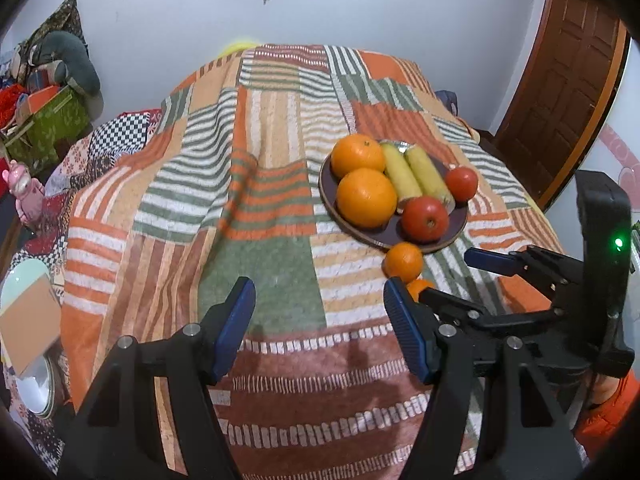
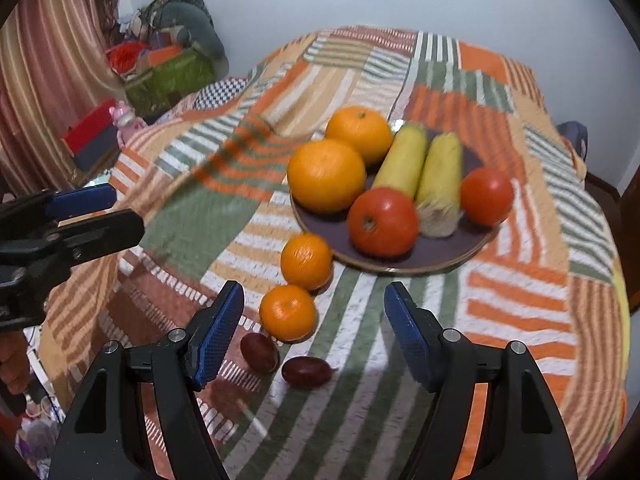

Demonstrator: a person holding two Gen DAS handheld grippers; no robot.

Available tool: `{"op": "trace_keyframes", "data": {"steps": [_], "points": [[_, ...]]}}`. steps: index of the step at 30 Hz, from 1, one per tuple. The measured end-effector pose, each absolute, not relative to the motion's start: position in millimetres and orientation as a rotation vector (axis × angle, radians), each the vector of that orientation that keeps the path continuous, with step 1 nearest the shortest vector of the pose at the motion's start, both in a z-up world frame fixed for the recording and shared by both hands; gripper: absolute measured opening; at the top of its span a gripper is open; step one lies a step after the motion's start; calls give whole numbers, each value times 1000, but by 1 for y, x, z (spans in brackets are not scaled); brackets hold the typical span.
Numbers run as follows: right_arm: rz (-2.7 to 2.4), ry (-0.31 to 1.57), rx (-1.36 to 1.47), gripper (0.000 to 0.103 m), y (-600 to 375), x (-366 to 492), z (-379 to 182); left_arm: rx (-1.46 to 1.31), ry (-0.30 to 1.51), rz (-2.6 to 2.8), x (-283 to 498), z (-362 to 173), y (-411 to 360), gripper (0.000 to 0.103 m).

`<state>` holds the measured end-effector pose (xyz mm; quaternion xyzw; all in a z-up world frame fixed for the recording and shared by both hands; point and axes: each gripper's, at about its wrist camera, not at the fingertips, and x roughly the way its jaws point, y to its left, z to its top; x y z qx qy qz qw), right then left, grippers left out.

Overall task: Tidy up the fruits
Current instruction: 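Grasp a small mandarin with the left tool while the right tool grasps another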

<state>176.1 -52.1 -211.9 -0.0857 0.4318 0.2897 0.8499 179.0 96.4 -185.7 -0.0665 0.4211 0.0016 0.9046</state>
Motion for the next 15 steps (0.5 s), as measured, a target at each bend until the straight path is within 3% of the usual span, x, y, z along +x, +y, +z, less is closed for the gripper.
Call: {"op": "trace_keyframes", "data": {"steps": [6,11,15], "points": [[652,991,-153,54,-44,183,-229,-140,887,-5,182,-197,96,65],[701,1011,-151,32,-41,181,-234,-149,903,-25,189,-202,89,60],[699,975,-165,32,-45,176,-228,-141,902,-43,197,-202,79,60]]}}
